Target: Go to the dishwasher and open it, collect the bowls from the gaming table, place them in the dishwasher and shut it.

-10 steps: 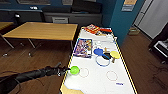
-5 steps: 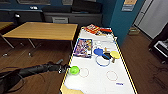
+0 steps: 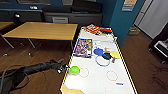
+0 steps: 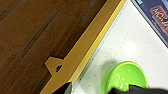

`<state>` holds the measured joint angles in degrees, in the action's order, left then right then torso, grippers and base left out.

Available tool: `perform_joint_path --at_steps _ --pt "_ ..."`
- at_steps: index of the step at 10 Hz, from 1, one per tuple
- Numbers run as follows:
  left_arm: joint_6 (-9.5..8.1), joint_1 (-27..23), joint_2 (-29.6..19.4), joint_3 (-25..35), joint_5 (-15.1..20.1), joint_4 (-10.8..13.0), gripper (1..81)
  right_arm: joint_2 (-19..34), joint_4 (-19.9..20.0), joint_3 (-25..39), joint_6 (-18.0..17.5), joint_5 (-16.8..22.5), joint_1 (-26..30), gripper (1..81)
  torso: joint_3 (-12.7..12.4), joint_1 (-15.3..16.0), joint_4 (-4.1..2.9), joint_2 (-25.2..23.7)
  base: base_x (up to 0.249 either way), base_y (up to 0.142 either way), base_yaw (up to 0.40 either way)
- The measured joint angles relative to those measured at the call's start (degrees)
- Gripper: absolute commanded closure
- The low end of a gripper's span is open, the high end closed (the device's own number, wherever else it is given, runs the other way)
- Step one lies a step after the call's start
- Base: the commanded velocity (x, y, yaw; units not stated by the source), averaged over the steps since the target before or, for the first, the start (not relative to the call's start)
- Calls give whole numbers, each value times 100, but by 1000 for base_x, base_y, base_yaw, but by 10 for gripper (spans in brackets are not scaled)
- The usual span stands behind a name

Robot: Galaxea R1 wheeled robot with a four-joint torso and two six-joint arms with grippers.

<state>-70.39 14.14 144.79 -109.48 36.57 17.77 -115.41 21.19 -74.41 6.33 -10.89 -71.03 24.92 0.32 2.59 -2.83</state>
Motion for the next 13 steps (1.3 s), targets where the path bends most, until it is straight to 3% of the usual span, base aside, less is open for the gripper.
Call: perform_joint_path --at_steps 4,13 --pt "-34 0 530 -579 245 2 10 0 -2 0 0 2 -2 811 0 0 0 2 0 0 0" --pt "-28 208 839 -653 304 9 10 -2 -5 0 -5 0 -2 811 0 2 0 2 0 0 0"
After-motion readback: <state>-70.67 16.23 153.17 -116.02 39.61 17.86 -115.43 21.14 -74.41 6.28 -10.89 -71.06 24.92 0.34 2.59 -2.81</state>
